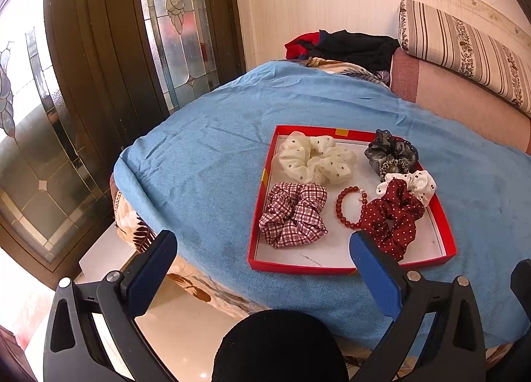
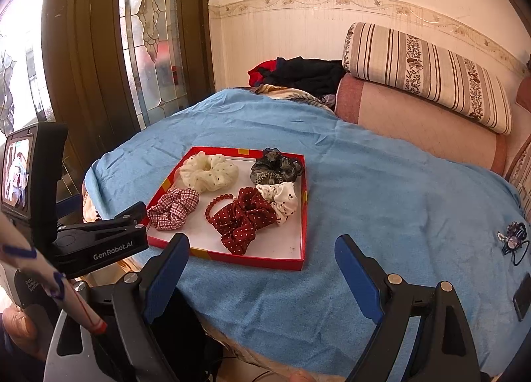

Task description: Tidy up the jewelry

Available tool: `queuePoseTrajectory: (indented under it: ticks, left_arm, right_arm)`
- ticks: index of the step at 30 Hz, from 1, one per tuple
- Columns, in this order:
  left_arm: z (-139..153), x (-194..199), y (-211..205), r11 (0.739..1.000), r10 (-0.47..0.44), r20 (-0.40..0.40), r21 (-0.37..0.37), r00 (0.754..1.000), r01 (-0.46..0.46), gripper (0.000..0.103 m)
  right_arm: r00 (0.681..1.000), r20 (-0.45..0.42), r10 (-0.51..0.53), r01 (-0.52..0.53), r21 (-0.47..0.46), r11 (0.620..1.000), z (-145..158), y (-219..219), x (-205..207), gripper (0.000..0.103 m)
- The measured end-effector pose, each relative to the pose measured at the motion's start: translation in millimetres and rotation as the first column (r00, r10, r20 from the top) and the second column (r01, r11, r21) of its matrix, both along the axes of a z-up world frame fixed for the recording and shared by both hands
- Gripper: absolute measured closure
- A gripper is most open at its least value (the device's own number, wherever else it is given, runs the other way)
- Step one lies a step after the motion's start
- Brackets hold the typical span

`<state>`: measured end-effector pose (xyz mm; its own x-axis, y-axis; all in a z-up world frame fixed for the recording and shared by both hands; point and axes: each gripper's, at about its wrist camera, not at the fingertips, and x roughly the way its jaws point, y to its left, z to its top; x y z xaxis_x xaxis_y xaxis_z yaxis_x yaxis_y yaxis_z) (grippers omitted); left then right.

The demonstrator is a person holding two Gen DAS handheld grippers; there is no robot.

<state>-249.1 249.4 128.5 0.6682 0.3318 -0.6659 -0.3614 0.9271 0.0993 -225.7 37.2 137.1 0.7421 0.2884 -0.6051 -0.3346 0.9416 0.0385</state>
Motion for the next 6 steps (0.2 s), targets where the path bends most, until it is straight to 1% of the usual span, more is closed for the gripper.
queuePoseTrajectory:
  ticks: [3,6]
  left_arm:
    - [-0.8,-1.2,1.6,1.0,-0.013,-0.02,-0.024,1.0,0.013,0.0]
    - [2.3,-5.8,0.9,1.0,-0.024,0.001,-0.004,1.0,0.024,0.0]
  right_arm:
    - [1.0,0.001,-0.005,0.005,0.01,1.0,1.0,-0.7,-1.0,0.011]
    - [1.0,0.002,-0.01,0.01,0.018,1.0,1.8,-2.8,-2.2,0.011]
